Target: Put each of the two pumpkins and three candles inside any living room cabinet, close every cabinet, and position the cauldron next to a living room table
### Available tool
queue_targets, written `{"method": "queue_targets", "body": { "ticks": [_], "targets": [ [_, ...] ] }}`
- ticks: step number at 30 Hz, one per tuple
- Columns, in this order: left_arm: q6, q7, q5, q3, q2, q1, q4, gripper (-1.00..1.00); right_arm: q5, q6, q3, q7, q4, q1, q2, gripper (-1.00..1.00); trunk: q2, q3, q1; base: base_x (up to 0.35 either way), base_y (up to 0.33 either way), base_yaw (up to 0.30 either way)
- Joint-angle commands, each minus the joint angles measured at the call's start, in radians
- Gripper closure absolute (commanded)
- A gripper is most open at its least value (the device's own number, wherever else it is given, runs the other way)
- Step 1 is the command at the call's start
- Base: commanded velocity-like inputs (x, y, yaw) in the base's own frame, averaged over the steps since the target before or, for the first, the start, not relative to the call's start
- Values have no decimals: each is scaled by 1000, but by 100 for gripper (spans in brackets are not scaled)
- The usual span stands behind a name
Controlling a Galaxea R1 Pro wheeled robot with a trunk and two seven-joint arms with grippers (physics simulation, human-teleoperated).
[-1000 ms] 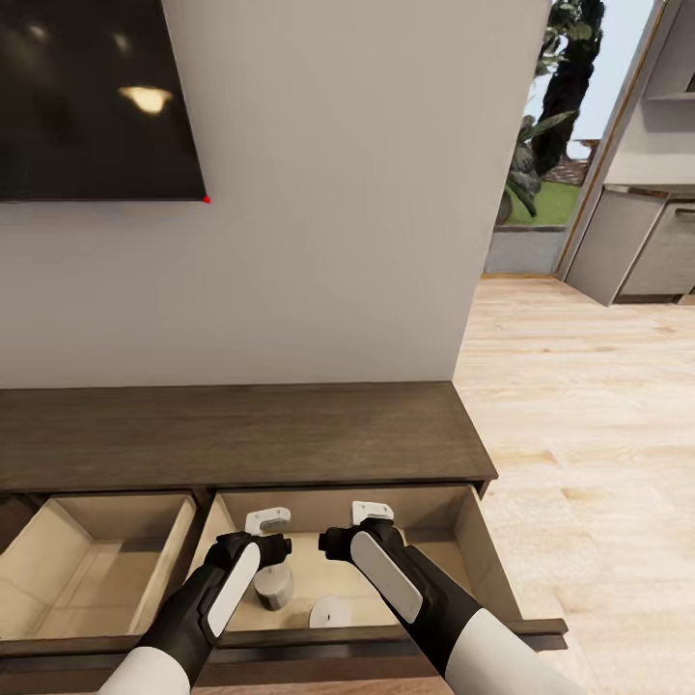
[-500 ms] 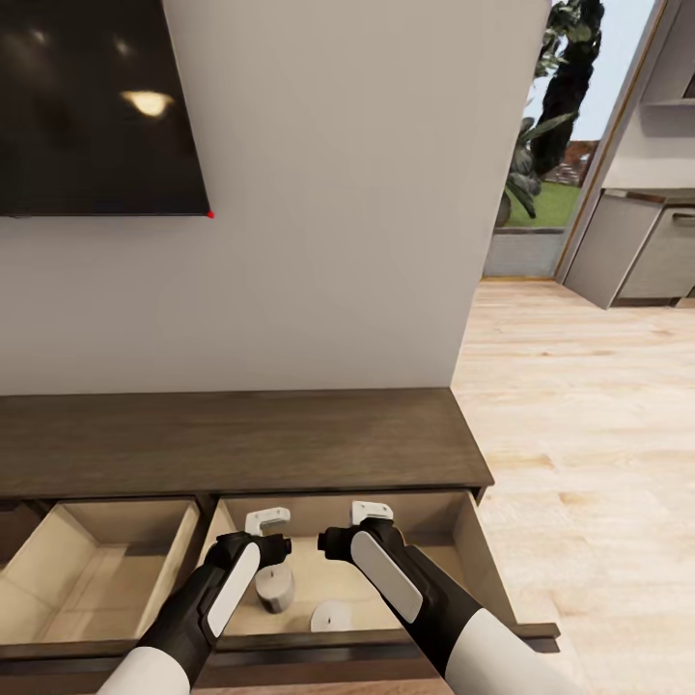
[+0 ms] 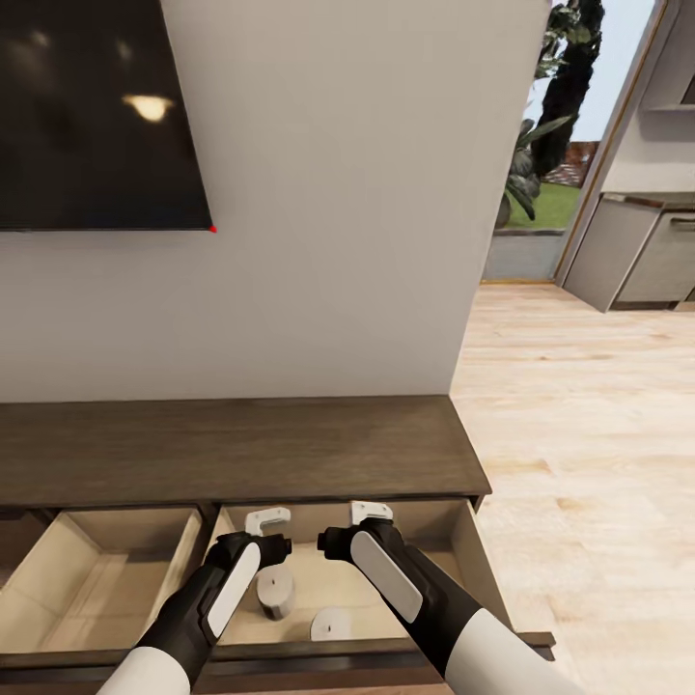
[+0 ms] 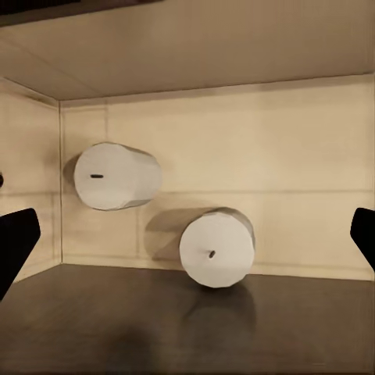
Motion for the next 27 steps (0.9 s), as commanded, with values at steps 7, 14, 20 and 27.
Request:
{"method": "queue_targets", "body": {
  "ticks": [7,14,20,27],
  "targets": [
    [2,9,11,-2,0,0,-1,-100,-8,1,2,-8,-1,-1,0,-100,49,21,-27,-139,0,0],
    [2,9,11,-2,0,0,-1,-100,-9,1,1,-10,-1,-1,1,-100,98,43,-54,-11,0,0],
    [2,10,11,-2,0,0,-1,-100,-9,1,1,-8,-1,-1,1,-100,140,62,-77,0,0,0],
    [2,9,11,-2,1,0,-1,-100,-9,1,1,-7,-1,-1,1,-100,189,84,-104,-115,50,0]
  ]
}}
